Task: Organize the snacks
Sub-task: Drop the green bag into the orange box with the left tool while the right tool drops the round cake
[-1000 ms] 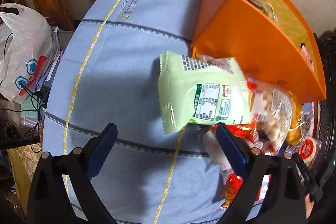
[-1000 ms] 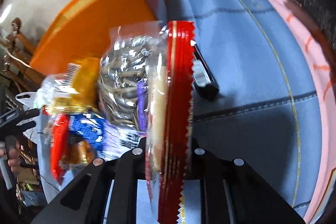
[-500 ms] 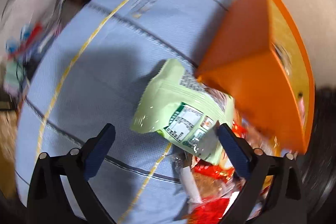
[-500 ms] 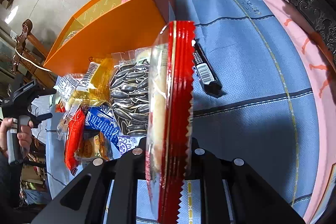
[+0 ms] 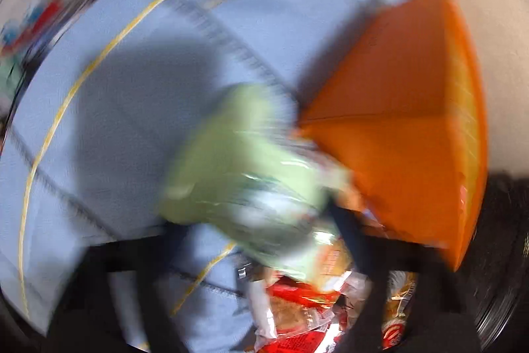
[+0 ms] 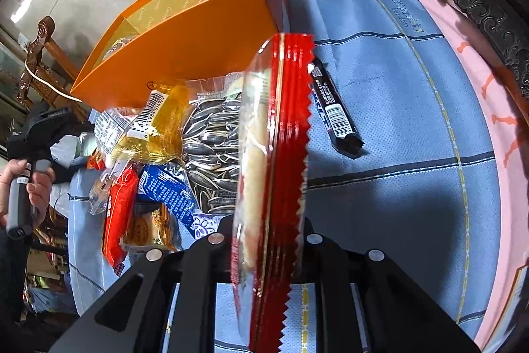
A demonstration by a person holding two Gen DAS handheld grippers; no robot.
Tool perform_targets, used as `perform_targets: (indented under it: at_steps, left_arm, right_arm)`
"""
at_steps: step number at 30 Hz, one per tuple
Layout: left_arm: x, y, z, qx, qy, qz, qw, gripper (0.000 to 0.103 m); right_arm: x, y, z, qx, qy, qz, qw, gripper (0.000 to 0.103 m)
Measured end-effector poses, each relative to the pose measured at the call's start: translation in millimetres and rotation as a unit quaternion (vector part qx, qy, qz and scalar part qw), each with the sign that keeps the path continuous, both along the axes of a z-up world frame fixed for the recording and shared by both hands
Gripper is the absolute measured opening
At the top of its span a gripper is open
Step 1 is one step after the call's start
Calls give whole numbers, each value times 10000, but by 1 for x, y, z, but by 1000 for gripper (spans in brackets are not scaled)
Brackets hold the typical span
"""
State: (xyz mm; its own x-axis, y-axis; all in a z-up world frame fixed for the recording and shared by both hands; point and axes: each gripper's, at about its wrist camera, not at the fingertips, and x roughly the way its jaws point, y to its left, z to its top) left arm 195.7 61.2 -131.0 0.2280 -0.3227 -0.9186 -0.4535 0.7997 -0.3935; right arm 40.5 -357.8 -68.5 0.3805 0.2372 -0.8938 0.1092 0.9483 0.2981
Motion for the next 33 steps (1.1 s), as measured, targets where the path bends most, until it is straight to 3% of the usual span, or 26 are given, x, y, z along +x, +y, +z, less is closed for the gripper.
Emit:
perform_targets:
  at_steps: [2,4,5,8,12,22,29,33]
  left_arm:
    - [0,-13,25,731,-392,-510,9952,20]
    - [-7,-20,47,1346,-722,-870,9844,16]
    - [-13,-21,56,1426,-868,-1000,9809,16]
    - [-30,-18,73,1554,-1113,-1250,9736,15]
    - [-49,-19,85,1558,-1174,-1465,9698,15]
    - [-66,-42,125,1537,-1622,-1897,9561,15]
    - [-23,-86,176,1499,-2239,-2244,9365,16]
    - [22,-126,182,1599,-2353,-2416,9277,16]
  right_arm:
    - [0,0,0,-16,10,16,10000,15]
    - [0,1,-1,2,14,4,10000,15]
    - [1,2,-1,9,10,4,10000,15]
    - [2,5,0,-10,-14,69,10000,15]
    - [4,12,10,-41,-148,174,9997,15]
    - [13,29,72,132,-966,541,9938,15]
    - [70,44,110,140,-1499,778,9855,15]
    - [125,47,111,12,-1574,704,9850,15]
